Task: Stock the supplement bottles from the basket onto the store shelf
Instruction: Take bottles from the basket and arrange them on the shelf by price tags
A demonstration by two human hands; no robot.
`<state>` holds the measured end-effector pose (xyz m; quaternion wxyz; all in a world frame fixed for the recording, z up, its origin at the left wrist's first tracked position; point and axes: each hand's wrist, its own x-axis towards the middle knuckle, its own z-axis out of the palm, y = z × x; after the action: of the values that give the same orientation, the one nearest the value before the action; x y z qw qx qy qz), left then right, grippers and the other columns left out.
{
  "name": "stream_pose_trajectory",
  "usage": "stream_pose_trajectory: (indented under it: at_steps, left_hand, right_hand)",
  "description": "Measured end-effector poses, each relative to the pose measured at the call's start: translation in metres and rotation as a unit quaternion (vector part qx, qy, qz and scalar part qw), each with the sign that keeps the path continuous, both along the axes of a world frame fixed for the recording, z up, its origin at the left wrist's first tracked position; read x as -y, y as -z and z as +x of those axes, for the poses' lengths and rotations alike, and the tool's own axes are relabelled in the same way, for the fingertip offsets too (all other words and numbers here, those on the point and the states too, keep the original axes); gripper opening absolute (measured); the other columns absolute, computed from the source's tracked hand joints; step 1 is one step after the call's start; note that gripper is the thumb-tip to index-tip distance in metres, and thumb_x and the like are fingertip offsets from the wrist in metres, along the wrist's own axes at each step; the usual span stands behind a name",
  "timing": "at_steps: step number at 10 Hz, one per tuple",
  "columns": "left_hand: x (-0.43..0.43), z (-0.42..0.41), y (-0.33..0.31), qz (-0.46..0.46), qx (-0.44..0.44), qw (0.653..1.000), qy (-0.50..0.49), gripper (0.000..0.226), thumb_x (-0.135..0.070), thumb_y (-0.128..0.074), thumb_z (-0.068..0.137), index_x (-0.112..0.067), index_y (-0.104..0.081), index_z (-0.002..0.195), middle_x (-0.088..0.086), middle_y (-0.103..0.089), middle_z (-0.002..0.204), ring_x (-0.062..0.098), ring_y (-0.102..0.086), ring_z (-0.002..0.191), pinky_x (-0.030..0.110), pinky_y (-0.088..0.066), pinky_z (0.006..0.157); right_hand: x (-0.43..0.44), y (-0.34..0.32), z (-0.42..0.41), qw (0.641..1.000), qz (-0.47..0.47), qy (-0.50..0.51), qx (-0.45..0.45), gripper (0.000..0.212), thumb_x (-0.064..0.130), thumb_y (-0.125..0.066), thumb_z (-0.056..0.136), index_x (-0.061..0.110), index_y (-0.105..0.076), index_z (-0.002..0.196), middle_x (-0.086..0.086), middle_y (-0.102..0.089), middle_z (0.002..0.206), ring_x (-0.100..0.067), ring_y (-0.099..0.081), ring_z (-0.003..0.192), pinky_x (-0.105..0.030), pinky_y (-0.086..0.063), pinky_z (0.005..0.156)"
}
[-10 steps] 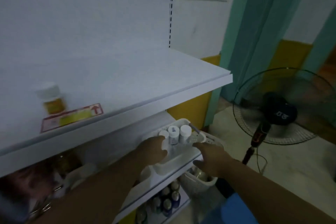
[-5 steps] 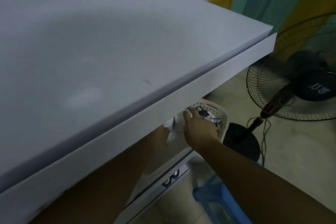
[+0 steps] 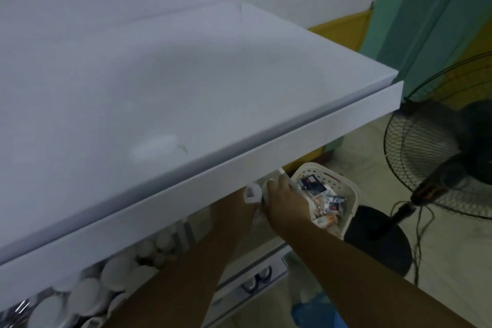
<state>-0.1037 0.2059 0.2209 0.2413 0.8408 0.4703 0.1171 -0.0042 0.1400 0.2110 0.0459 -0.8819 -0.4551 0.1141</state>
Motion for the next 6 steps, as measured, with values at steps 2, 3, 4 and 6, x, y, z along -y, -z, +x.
stream_pose_trajectory:
  at_steps: [2, 3, 4, 6]
  left_hand:
    - [0.008, -0.024, -0.028, -0.018, 0.007, 0.999, 0.034, 0.044, -0.039, -0.062, 0.078, -0.013, -0.062, 0.114, 0.005, -0.064, 0.117, 0.019, -0.056, 0.110, 0.023, -0.029, 0.093]
    - [0.014, -0.049, -0.047, -0.080, 0.081, 0.993, 0.033, 0.049, -0.029, -0.060, 0.085, -0.010, -0.053, 0.129, 0.011, -0.055, 0.132, 0.021, -0.050, 0.121, 0.023, -0.035, 0.099]
    - [0.022, -0.077, -0.066, -0.144, 0.136, 0.980, 0.004, 0.051, -0.019, -0.063, 0.088, -0.012, -0.046, 0.135, 0.006, -0.046, 0.136, 0.011, -0.046, 0.113, 0.004, -0.035, 0.085]
    - [0.060, -0.122, -0.109, -0.230, 0.297, 0.921, -0.108, 0.036, -0.024, -0.065, 0.087, -0.030, -0.054, 0.121, 0.001, -0.050, 0.128, 0.014, -0.053, 0.105, 0.030, -0.047, 0.089]
  right_hand:
    - [0.003, -0.002, 0.003, 0.997, 0.034, 0.033, -0.062, 0.050, 0.030, -0.060, 0.084, 0.008, -0.043, 0.126, -0.015, -0.037, 0.139, -0.033, -0.052, 0.115, -0.040, -0.049, 0.089]
    - [0.017, -0.017, 0.011, 0.988, 0.049, -0.026, -0.141, 0.063, 0.046, -0.063, 0.080, 0.011, -0.045, 0.129, -0.011, -0.040, 0.142, -0.026, -0.049, 0.121, -0.039, -0.045, 0.098]
    - [0.034, -0.045, 0.016, 0.940, 0.116, -0.003, -0.321, 0.062, 0.037, -0.074, 0.073, 0.016, -0.050, 0.126, -0.005, -0.043, 0.142, -0.024, -0.052, 0.116, -0.036, -0.048, 0.093]
    - [0.052, -0.096, -0.013, 0.810, 0.198, 0.011, -0.551, 0.050, 0.014, -0.079, 0.072, 0.022, -0.054, 0.114, -0.004, -0.053, 0.125, -0.019, -0.056, 0.103, -0.032, -0.051, 0.080]
